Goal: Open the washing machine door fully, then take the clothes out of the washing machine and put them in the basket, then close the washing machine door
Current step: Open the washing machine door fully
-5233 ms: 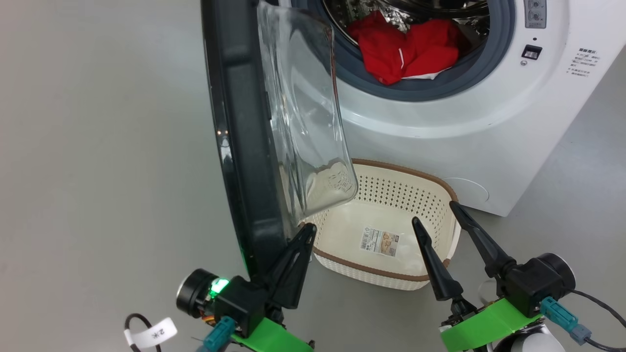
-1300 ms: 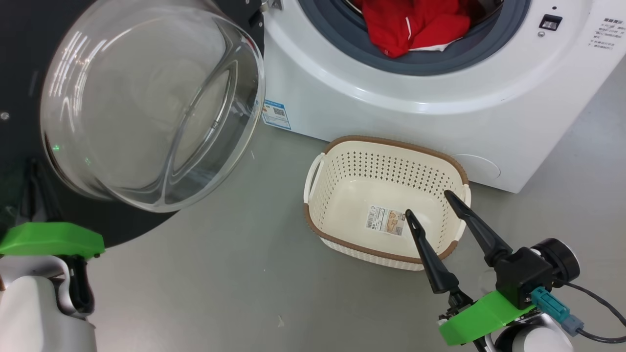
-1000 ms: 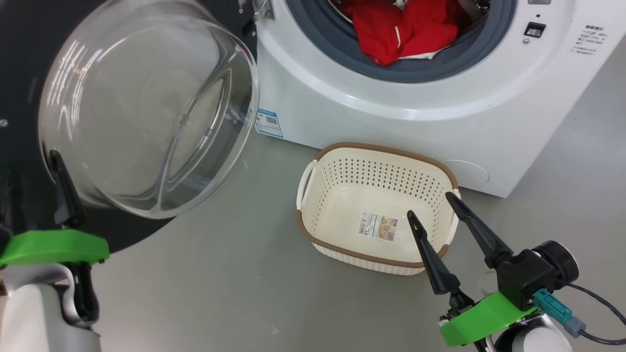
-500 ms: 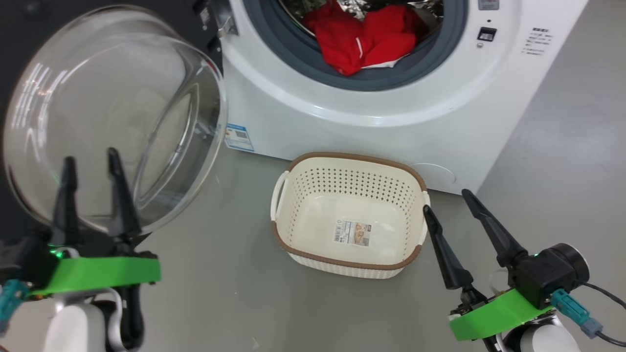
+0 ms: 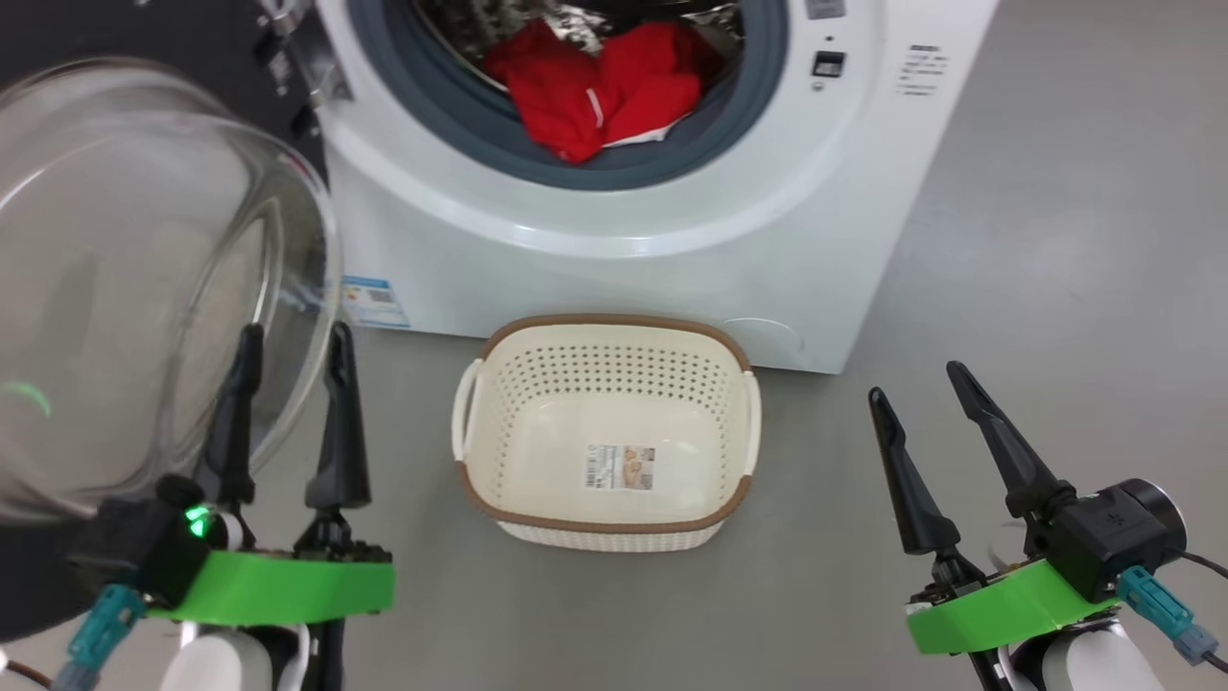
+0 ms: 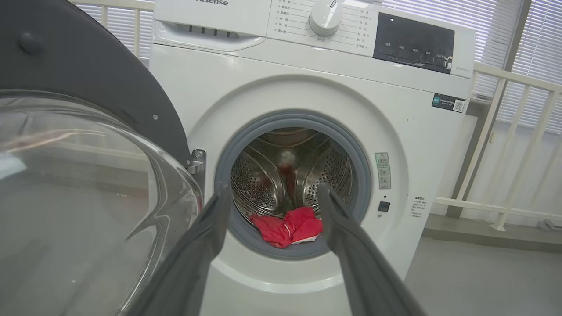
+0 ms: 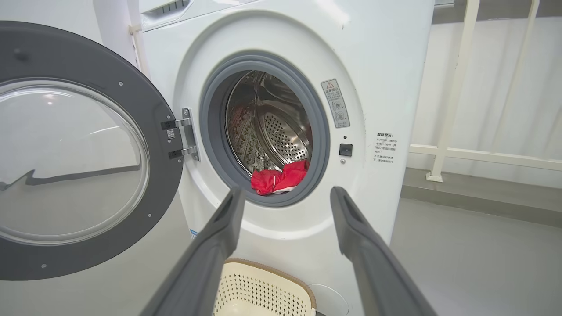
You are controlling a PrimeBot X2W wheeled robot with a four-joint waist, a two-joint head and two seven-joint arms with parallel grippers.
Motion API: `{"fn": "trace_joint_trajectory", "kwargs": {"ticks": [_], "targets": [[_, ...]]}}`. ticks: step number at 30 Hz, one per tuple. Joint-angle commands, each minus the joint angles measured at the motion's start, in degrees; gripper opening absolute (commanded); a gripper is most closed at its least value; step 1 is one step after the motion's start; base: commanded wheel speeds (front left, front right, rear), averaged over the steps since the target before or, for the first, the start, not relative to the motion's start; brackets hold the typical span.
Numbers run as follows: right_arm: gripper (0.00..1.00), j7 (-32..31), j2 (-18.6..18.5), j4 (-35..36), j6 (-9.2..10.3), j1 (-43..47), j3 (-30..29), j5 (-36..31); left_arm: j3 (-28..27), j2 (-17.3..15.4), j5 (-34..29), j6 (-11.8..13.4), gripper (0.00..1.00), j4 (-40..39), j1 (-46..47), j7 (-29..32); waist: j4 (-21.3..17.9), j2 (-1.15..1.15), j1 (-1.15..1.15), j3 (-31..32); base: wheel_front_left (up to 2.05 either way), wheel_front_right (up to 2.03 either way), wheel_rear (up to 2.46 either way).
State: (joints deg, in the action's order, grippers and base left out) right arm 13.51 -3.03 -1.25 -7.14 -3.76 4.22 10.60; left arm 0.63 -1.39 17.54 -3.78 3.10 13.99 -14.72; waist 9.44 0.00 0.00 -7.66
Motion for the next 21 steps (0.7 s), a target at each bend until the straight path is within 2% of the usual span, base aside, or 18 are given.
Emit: {"fn": "trace_joint_trajectory", "kwargs": {"ticks": [1, 11, 21], "targets": [[1.00, 0.6, 0.1, 1.2, -0.35, -1.4, 0.9, 0.4, -1.3, -1.5, -0.7, -0.6, 1.00, -1.0, -0.1, -0.3, -2.5, 0.00, 0.00, 0.5, 0.00, 0.00, 0.00], [1.00, 1.4, 0.1, 1.1, -0.35, -0.3, -0.1, 0.4, 1.2, -2.4, -1.3, -2.4, 1.00, 1.5, -3.3, -0.3, -8.3, 0.00, 0.00, 1.6, 0.00, 0.00, 0.00], [1.00, 1.5, 0.1, 2.3, -0.35, 2.6, -1.3, 0.7, 0.6, -2.2, -1.2, -1.9, 1.00, 0.7, -7.9, -0.3, -11.1, 0.00, 0.00, 4.0, 0.00, 0.00, 0.00]]}}
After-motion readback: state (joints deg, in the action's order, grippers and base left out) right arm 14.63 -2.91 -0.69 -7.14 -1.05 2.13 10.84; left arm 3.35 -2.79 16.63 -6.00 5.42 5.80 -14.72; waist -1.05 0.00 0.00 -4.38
